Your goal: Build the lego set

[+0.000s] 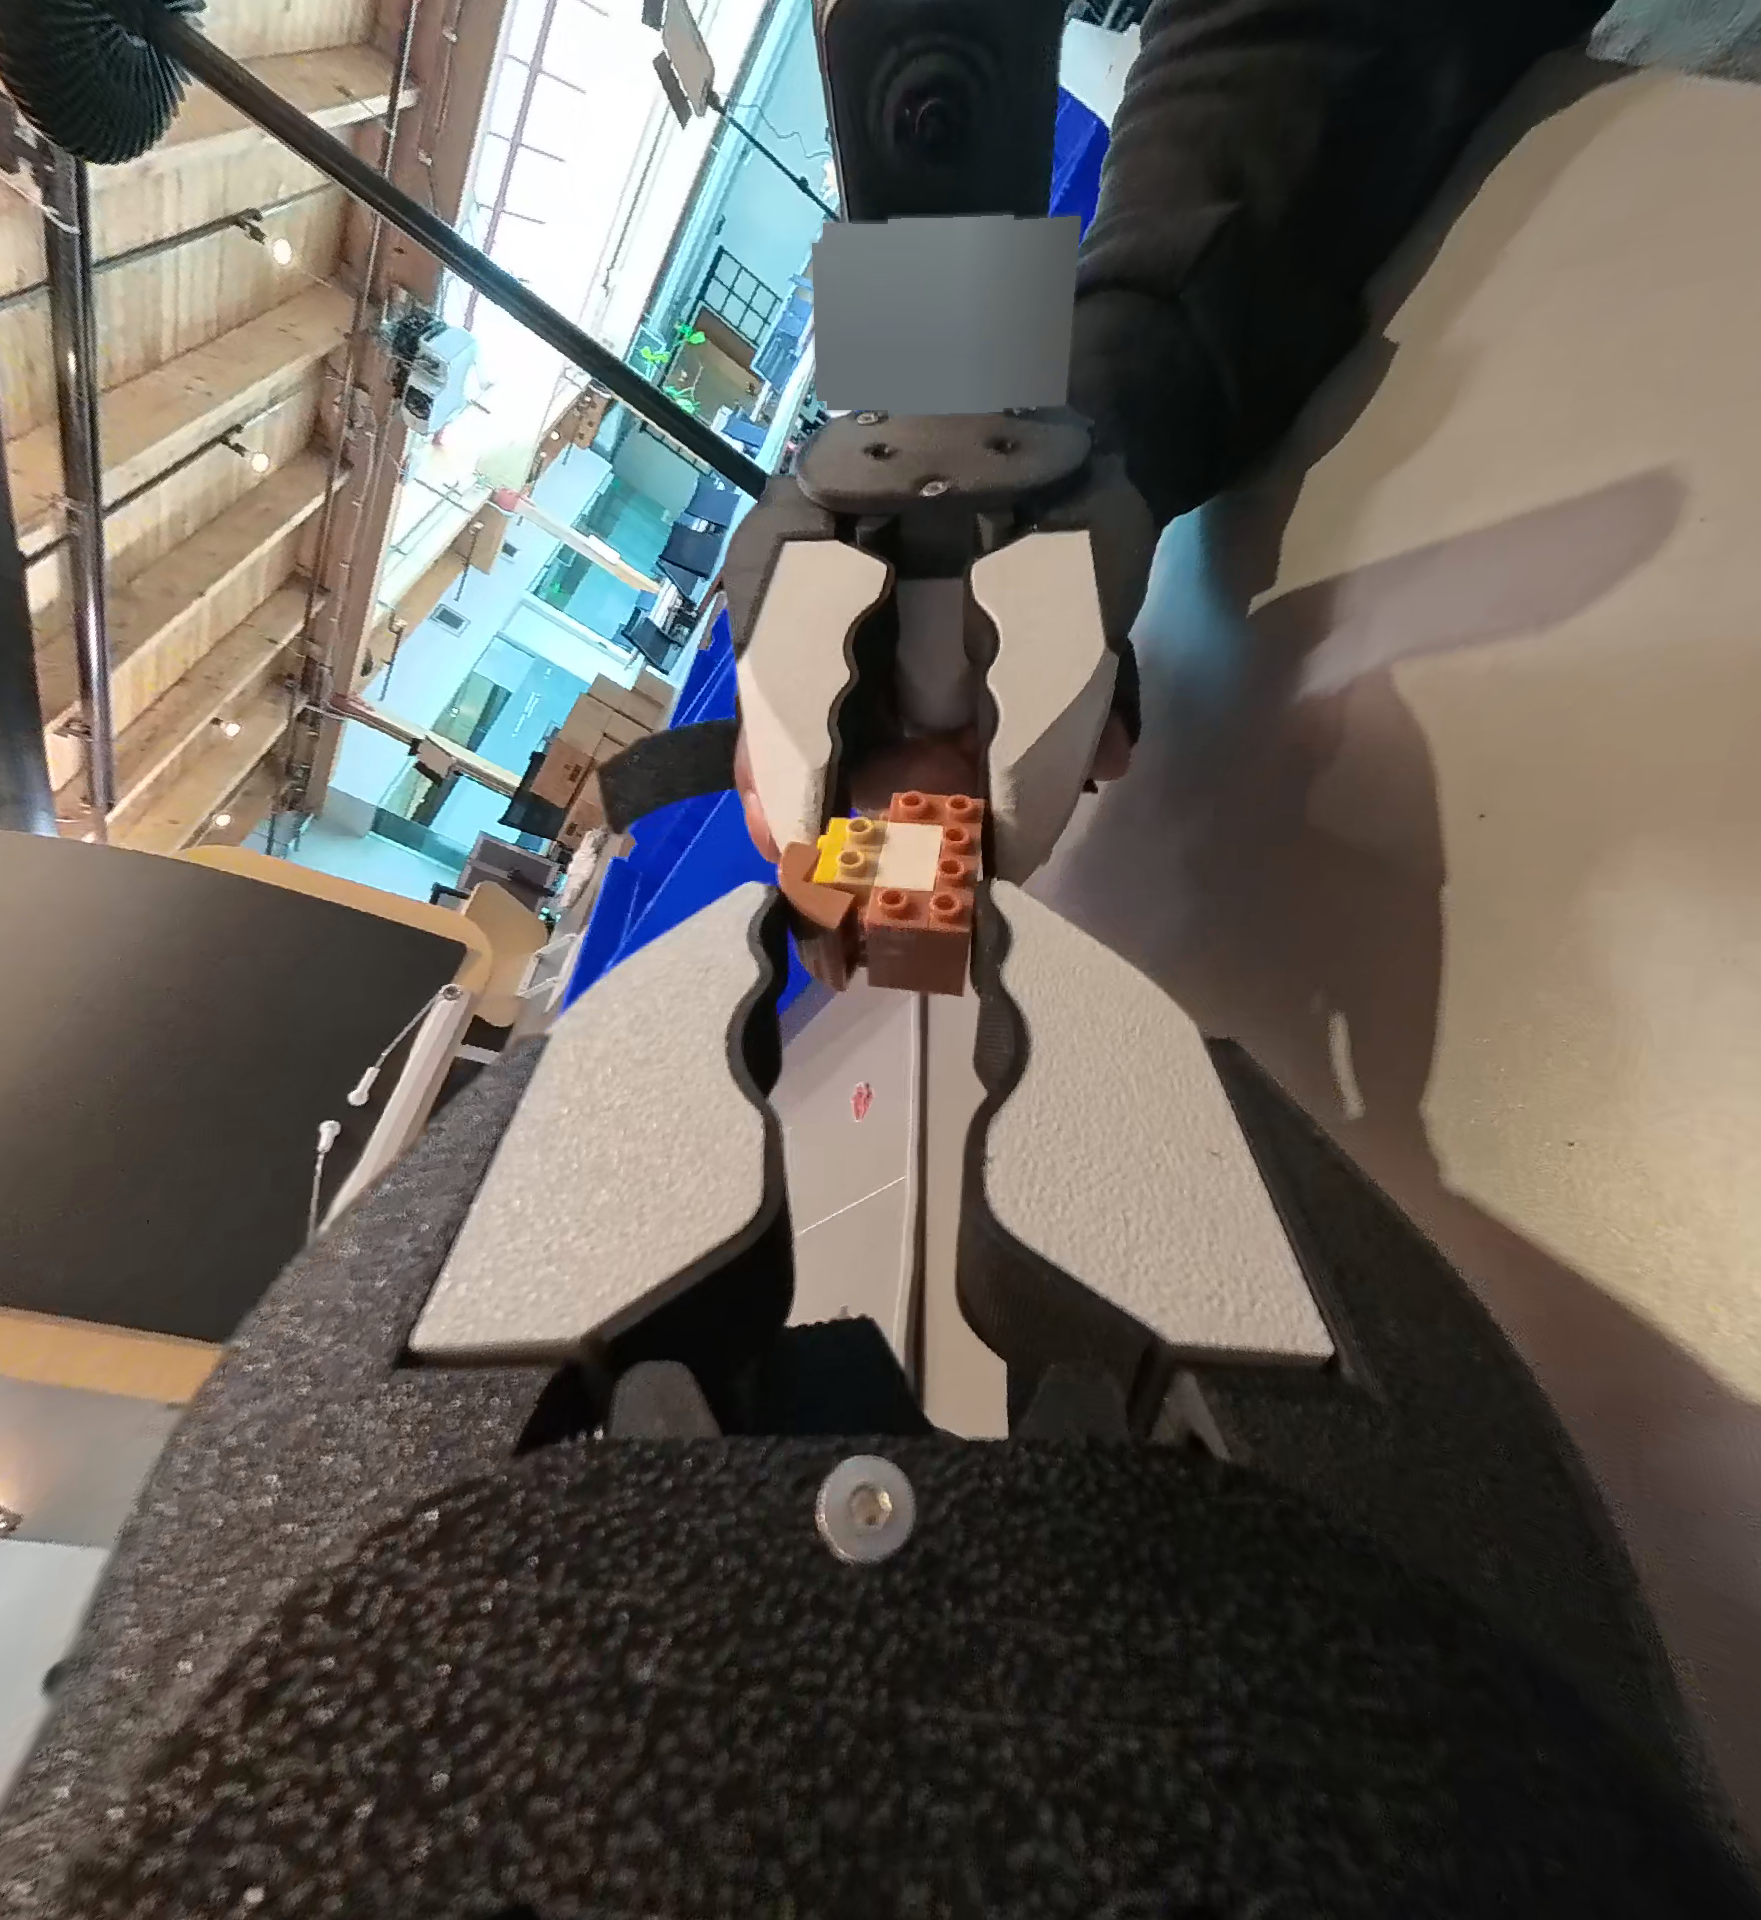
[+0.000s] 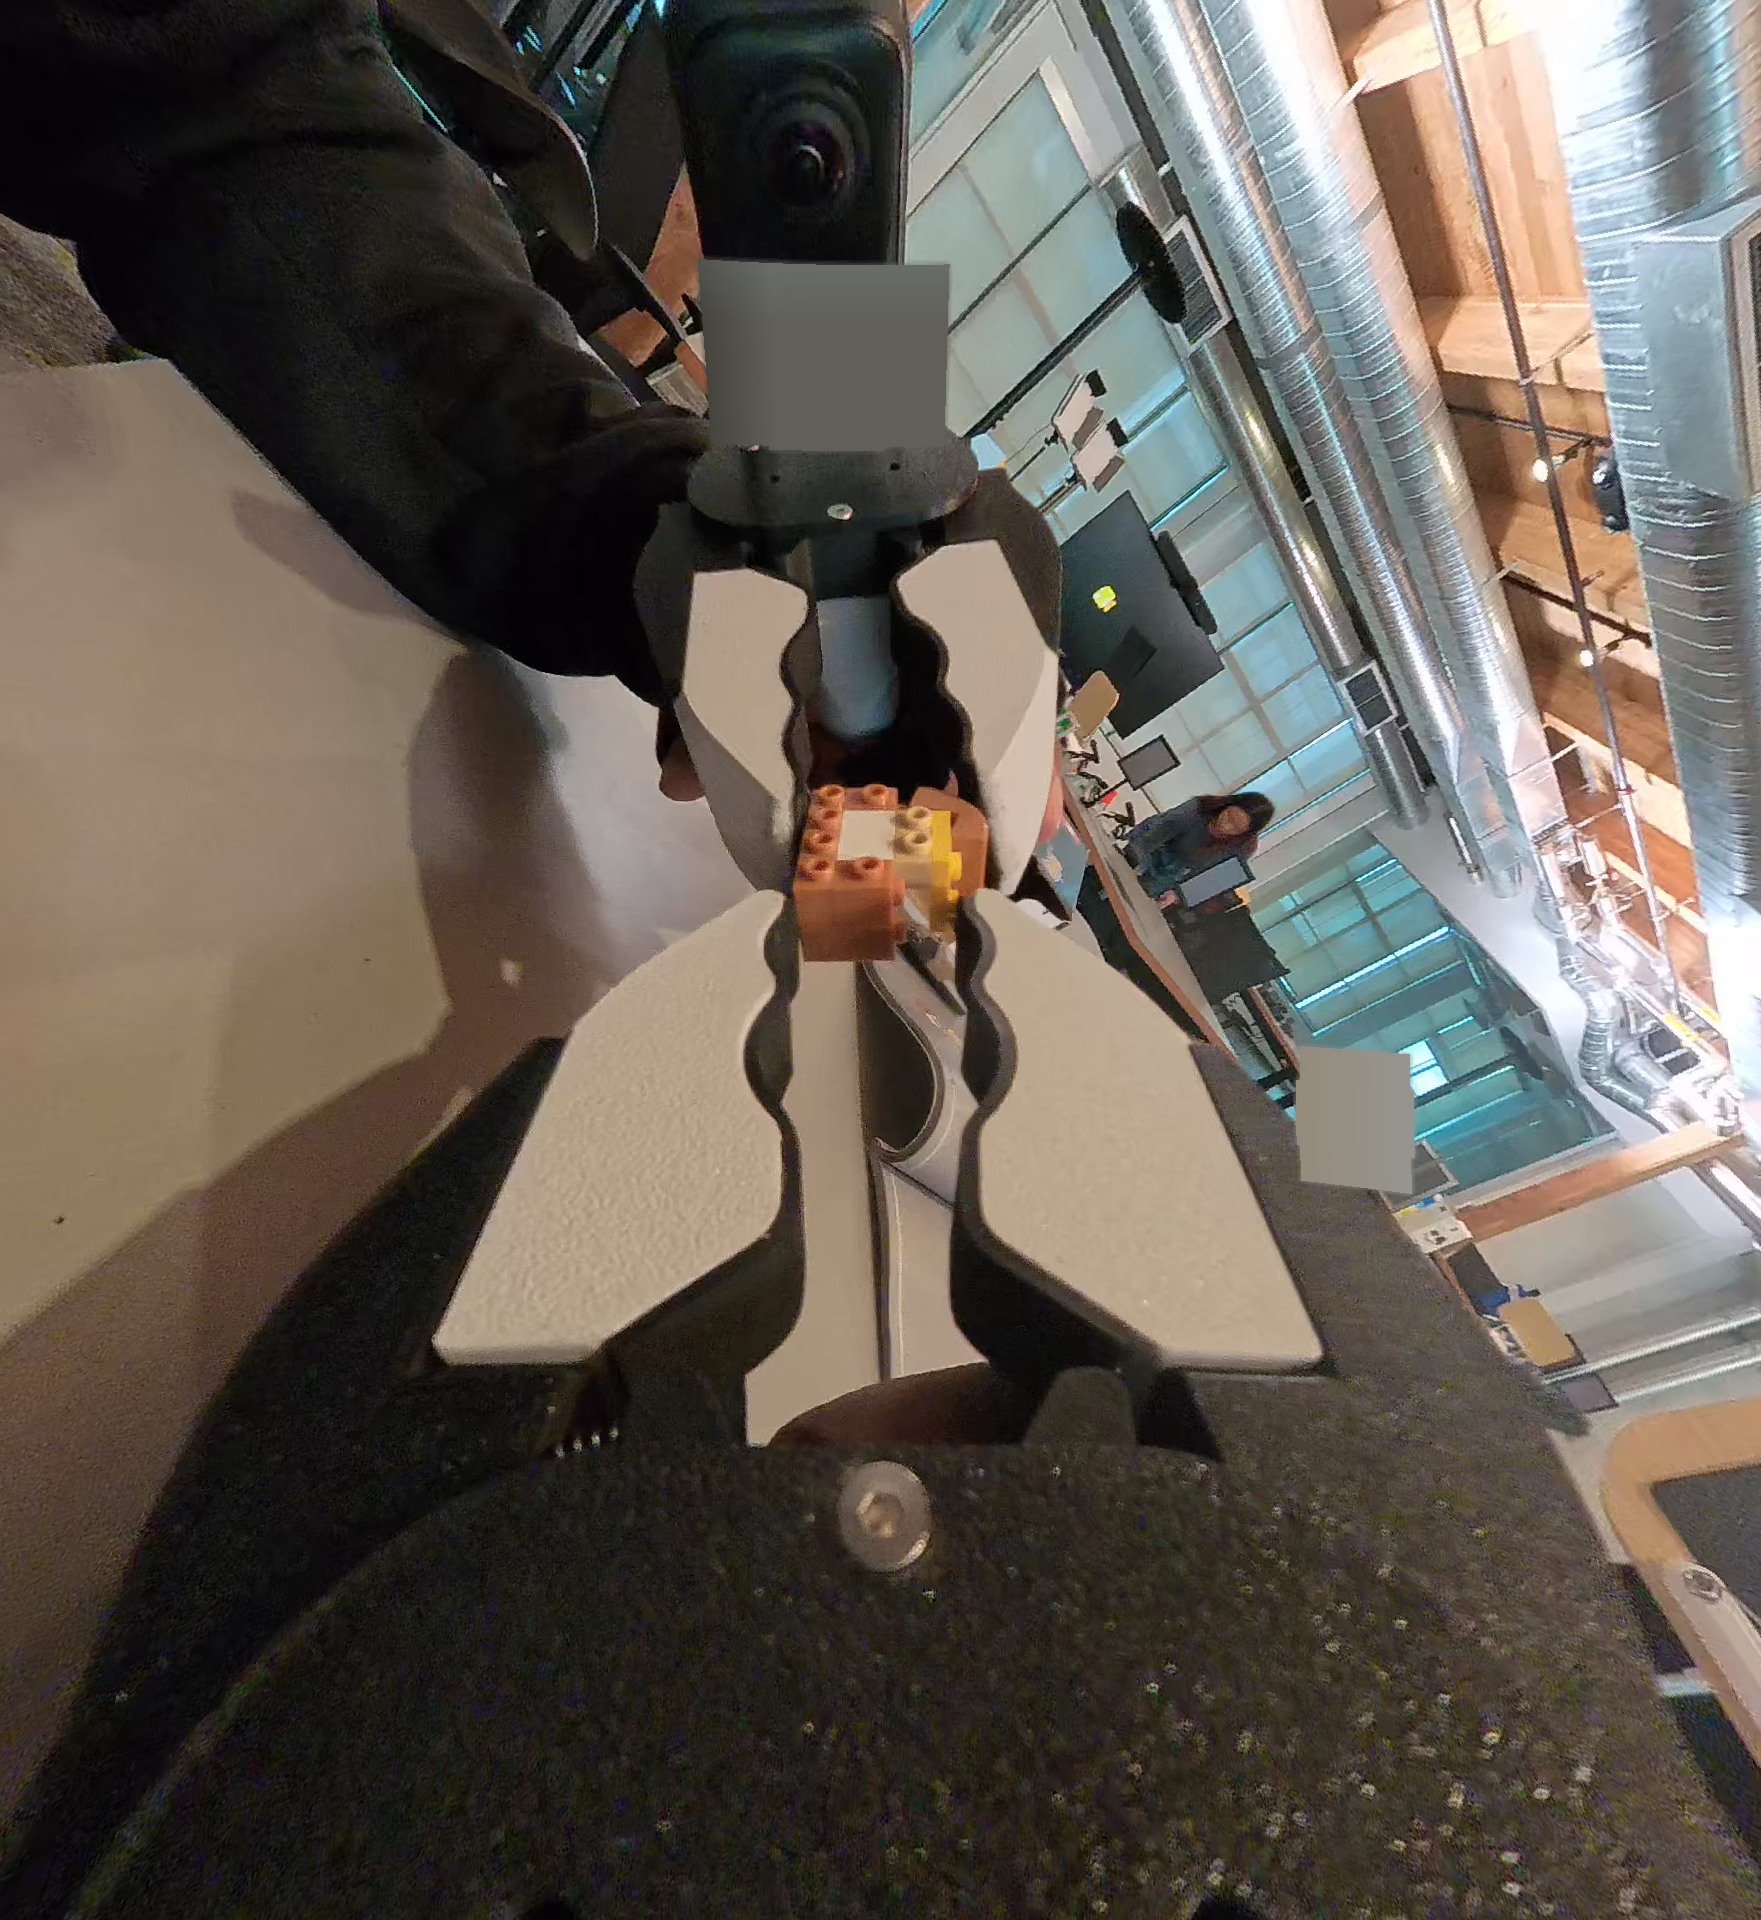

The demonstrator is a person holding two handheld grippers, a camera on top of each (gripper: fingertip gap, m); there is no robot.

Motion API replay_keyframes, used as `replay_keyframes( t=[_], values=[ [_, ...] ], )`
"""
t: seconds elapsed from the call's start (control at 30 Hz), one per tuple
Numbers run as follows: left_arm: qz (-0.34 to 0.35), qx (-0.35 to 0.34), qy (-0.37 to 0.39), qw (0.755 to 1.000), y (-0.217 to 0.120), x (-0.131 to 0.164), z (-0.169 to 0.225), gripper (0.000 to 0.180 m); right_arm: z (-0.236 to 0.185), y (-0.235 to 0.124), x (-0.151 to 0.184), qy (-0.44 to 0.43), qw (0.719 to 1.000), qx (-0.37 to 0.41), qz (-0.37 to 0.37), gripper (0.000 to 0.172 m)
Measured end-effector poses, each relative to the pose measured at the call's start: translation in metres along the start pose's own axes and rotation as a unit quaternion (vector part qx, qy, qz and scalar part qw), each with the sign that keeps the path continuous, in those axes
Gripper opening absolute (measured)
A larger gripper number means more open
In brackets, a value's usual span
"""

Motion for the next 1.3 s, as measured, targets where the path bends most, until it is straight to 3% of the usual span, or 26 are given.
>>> replay_keyframes(
  t=[0.5,0.57,1.3],
  values=[
    [0.024,-0.030,0.008,0.999,-0.0024,-0.0041,-0.0019,0.039,0.0006,-0.0016,-0.0071,-0.032,0.999,0.030,0.007,0.028],
    [0.025,-0.023,0.011,0.999,-0.0024,-0.0041,-0.0009,0.033,0.0005,-0.0017,-0.0077,-0.033,0.999,0.031,0.007,0.028],
    [0.017,-0.042,0.017,0.999,-0.0021,-0.0052,-0.0003,0.032,0.0006,-0.0023,-0.0071,-0.011,0.999,0.043,0.009,0.028]
  ],
)
Point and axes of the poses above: each gripper's, where its closed fingertips meet, y out along the fingers, x out of its underside, z = x × y across the jaws, the point moved 10 cm from there along -y, back along the fingers, and after that the axes turned 7 degrees about -y, right-handed, at the moved point
